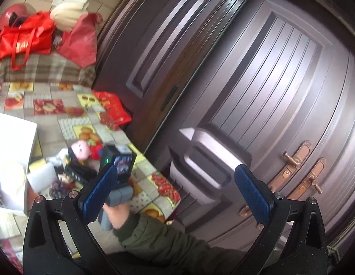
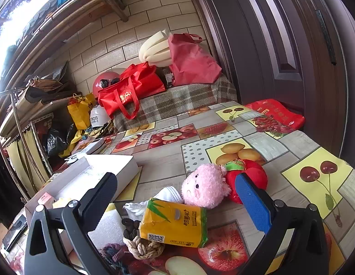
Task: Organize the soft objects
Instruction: 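Move both open tools back toward the pile of soft items, then grasp the braided purple-blue rope knot with the left tool while the right tool grasps the yellow tissue pack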
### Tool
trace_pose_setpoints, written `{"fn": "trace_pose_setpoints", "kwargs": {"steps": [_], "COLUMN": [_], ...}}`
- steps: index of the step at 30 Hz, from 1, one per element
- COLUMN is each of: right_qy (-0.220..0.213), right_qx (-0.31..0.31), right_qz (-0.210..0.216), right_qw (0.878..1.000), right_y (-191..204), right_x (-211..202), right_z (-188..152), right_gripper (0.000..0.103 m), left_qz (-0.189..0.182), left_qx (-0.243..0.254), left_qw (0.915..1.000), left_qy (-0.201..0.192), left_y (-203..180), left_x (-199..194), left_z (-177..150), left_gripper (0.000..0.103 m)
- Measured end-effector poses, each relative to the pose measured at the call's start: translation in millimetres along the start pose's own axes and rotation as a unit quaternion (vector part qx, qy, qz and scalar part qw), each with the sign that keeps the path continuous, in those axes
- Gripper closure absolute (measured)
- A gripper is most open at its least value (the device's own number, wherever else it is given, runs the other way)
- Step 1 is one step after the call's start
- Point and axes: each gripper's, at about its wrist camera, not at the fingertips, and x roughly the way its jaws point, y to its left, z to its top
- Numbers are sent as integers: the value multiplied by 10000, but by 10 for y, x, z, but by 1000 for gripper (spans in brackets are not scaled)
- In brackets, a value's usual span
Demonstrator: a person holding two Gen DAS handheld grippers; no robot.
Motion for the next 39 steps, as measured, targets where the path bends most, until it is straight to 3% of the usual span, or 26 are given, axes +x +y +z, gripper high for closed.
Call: {"fn": "trace_pose_setpoints", "kwargs": {"steps": [4, 7, 11, 13, 17, 22, 24, 28, 32, 34, 39], "right_qy": [50, 27, -42, -72, -33, 226, 469, 1013, 1696, 1932, 2245], "right_qx": [-3, 29, 142, 159, 148, 185, 170, 205, -22, -93, -58], "right_qz": [2, 0, 41, 37, 17, -45, 11, 595, 1167, 1282, 1011], "right_qw": [10000, 10000, 9999, 9998, 9999, 9996, 9988, 9929, 9786, 9727, 9692], "right_y": [8, 5, -46, -77, -224, -538, -646, -693, -441, -319, -172], "right_x": [22, 22, 6, -20, -79, -127, -103, -1, 223, 329, 588], "right_z": [2, 9, 22, 28, 48, 92, 101, 55, -42, -91, -156], "right_gripper": [0, 0, 0, 0, 0, 0, 0, 0, 0, 0, 0], "left_qz": [20, 401, 1146, 1483, 1751, 2179, 2178, 2339, 2305, 2308, 2645], "left_qx": [409, 468, 356, 219, -143, 70, 207, 618, 708, 728, 940], "left_qw": [9990, 9980, 9911, 9873, 9839, 9747, 9717, 9588, 9481, 9444, 9306], "left_qy": [-205, -151, -580, -534, -327, 496, 891, 1488, 2072, 2227, 2350], "left_y": [-191, -96, 477, 878, 1597, 2012, 2087, 2105, 2132, 2140, 2153], "left_x": [46, 181, 235, 290, 482, 915, 1031, 1167, 1313, 1385, 1554], "left_z": [114, 209, 248, 213, -61, -504, -693, -943, -1134, -1213, -1289], "left_gripper": [0, 0, 0, 0, 0, 0, 0, 0, 1, 1, 1]}}
